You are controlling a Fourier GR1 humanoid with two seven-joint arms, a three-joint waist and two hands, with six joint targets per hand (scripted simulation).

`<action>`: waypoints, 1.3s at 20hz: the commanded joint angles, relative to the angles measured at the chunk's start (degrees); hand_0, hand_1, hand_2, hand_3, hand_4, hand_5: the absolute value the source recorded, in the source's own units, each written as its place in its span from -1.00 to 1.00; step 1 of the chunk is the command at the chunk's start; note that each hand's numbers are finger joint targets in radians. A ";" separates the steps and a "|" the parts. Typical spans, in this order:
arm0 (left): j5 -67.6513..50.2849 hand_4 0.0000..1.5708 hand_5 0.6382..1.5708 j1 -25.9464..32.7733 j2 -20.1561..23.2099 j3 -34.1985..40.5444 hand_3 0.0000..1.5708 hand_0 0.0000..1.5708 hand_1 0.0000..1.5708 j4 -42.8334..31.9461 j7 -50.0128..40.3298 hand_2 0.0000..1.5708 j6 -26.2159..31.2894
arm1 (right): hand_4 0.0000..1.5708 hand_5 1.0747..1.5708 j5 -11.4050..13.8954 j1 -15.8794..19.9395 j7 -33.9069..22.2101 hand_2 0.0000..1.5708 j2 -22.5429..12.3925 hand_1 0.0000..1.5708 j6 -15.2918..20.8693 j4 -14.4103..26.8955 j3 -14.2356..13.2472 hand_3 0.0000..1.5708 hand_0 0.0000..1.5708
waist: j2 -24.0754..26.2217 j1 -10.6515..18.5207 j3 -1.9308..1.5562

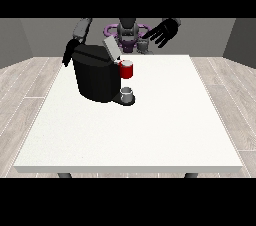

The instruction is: Insert the coffee pod into the coffee machine and close the lid

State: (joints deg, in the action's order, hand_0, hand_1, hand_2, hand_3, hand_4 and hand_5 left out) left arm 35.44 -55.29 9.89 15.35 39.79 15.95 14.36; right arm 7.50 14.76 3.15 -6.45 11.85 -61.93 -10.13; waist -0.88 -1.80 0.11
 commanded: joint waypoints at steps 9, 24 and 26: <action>-12.49 -0.59 1.00 24.55 -9.77 4.28 -1.00 -1.00 -1.00 -0.29 2.34 -1.00 0.53 | -1.00 1.00 -0.80 -8.84 -0.18 -1.00 2.40 -1.00 -1.81 -3.05 2.11 -1.00 -1.00 | 17.83 6.00 -0.11; -18.38 -0.50 1.00 31.78 -9.86 0.71 -1.00 -1.00 -1.00 11.16 -1.52 -1.00 3.04 | -0.90 1.00 -2.70 2.93 -2.58 -1.00 -4.60 -1.00 -11.79 -12.06 3.61 -1.00 -1.00 | 15.22 10.89 -0.13; -21.45 -0.50 1.00 29.85 -9.86 2.27 -1.00 -1.00 -1.00 15.59 -6.76 -1.00 6.01 | -1.00 1.00 -4.54 3.32 -4.94 -1.00 -3.19 -1.00 -11.00 -11.20 2.34 -1.00 -1.00 | 15.20 11.86 -0.14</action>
State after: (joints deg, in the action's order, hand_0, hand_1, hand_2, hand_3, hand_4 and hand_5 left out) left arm 17.17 -25.22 0.40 18.53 49.56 13.48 18.67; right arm 4.70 16.13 -1.14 -8.66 1.16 -74.17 -5.37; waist 15.43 7.93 0.01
